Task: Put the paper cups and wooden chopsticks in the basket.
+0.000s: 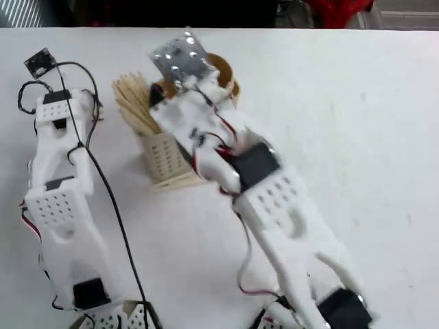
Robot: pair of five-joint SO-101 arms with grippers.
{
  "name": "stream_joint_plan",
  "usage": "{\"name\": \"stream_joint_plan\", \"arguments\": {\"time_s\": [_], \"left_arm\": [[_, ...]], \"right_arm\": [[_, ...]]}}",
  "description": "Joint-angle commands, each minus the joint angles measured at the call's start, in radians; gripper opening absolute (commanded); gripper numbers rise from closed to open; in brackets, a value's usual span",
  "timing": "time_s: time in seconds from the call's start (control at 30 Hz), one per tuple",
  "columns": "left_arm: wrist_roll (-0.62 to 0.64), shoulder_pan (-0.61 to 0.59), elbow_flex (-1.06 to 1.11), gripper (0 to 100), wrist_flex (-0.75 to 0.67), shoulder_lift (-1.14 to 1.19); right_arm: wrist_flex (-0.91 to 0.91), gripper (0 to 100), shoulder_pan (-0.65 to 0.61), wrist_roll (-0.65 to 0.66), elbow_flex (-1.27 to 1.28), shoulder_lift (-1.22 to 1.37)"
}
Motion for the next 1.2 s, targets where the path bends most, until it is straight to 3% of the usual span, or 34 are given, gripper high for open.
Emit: {"name": "stream_joint_plan", "arguments": {"time_s": [0.0,0.1,0.23,0.37,0.5,0.73,0.97,1.17], "left_arm": [[-0.018,0.01,-0.055,15,-0.025,0.007],[-0.018,0.01,-0.087,15,-0.034,0.041],[-0.018,-0.005,-0.115,15,-0.029,0.064],[-0.018,-0.004,-0.115,15,-0.029,0.064],[-0.018,-0.005,-0.109,15,-0.029,0.064],[-0.018,-0.005,-0.107,15,-0.029,0.064],[-0.018,-0.002,-0.115,15,-0.029,0.067],[-0.018,-0.001,-0.115,15,-0.029,0.067]], "right_arm": [[0.237,15.5,0.012,0.005,-0.092,-0.189],[0.443,15.5,0.001,0.084,-0.149,-0.292],[0.687,15.9,-0.024,0.29,-0.137,-0.3],[0.757,15.9,-0.022,0.493,0.028,-0.237],[0.595,15.9,-0.021,0.641,0.307,-0.182],[0.051,15.9,0.045,0.761,0.704,-0.084],[-0.147,15.9,0.208,0.809,0.694,0.127],[-0.283,15.6,0.286,0.75,0.594,0.3]]}}
